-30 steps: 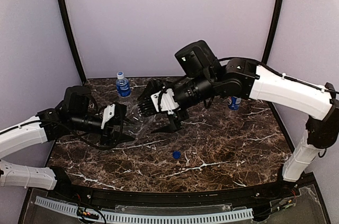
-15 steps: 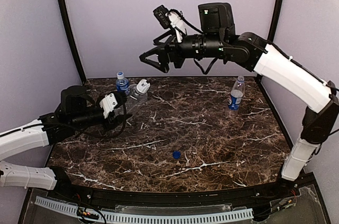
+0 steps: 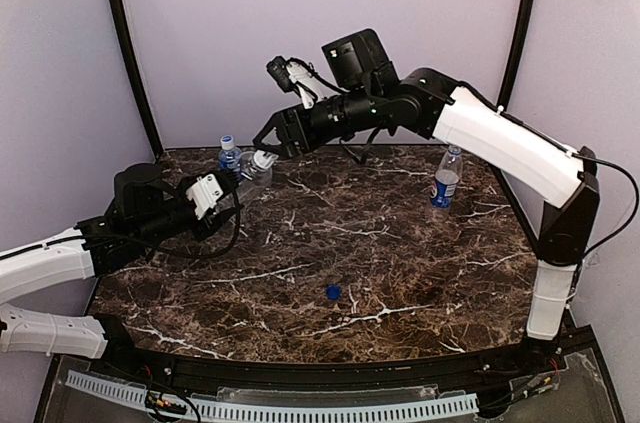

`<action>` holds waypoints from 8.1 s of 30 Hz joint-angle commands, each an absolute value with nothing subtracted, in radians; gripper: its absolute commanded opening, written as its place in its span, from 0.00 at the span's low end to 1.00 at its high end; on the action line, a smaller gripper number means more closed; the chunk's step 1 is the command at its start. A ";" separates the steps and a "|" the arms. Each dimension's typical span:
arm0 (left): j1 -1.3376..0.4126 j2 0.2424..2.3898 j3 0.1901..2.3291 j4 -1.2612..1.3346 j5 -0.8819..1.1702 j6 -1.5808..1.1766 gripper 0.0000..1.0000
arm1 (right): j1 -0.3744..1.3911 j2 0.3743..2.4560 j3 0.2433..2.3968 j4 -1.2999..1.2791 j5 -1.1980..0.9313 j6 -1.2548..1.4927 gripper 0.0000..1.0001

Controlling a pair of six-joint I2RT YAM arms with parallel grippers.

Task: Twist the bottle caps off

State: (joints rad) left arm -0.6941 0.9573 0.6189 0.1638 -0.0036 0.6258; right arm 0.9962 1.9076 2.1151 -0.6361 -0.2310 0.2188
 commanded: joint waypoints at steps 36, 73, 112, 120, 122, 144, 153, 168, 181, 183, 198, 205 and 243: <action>-0.691 0.950 0.673 -0.199 0.681 0.551 0.29 | 1.124 1.841 1.989 -0.867 -0.436 -0.800 0.00; -0.692 0.920 0.593 0.020 0.411 0.494 0.26 | 1.179 1.610 1.713 -0.420 -0.246 -0.677 0.99; -0.692 0.938 0.512 0.290 0.017 0.631 0.25 | 1.057 1.984 2.204 -0.821 -0.276 0.209 0.07; -0.692 0.923 0.554 0.095 0.338 0.610 0.24 | 1.097 1.895 2.072 -0.833 -0.416 -0.270 0.00; -0.692 0.924 0.570 0.023 0.446 0.595 0.24 | 1.131 1.860 2.026 -0.837 -0.434 -0.442 0.00; -0.692 0.909 0.599 -0.136 0.653 0.557 0.21 | 1.255 1.806 1.897 -0.825 -0.048 -1.236 0.50; -0.692 0.900 0.576 -0.096 0.576 0.564 0.19 | 1.247 1.683 1.788 -0.617 -0.093 -1.060 0.98; -0.692 0.913 0.483 0.343 -0.019 0.643 0.19 | 1.056 1.930 2.189 -0.749 -0.176 0.020 0.98; -0.692 0.926 0.479 0.342 -0.032 0.652 0.19 | 1.045 1.955 2.163 -0.794 -0.283 0.129 0.65; -0.691 0.926 0.478 0.341 -0.030 0.652 0.19 | 1.046 1.966 2.166 -0.802 -0.284 0.129 0.61; -0.692 0.920 0.478 0.325 -0.007 0.653 0.18 | 1.045 2.035 2.248 -0.846 -0.321 0.082 0.05; -0.692 0.908 0.509 0.188 0.253 0.624 0.16 | 1.102 1.930 2.116 -0.858 -0.369 -0.325 0.00; -0.692 0.892 0.556 -0.218 0.625 0.693 0.12 | 1.292 1.512 1.468 -0.324 0.103 -1.579 0.00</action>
State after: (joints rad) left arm -0.6838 0.9009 0.5549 -0.1726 0.5674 0.6598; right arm 1.3029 1.5856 1.4940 -0.4568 0.0734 -1.6066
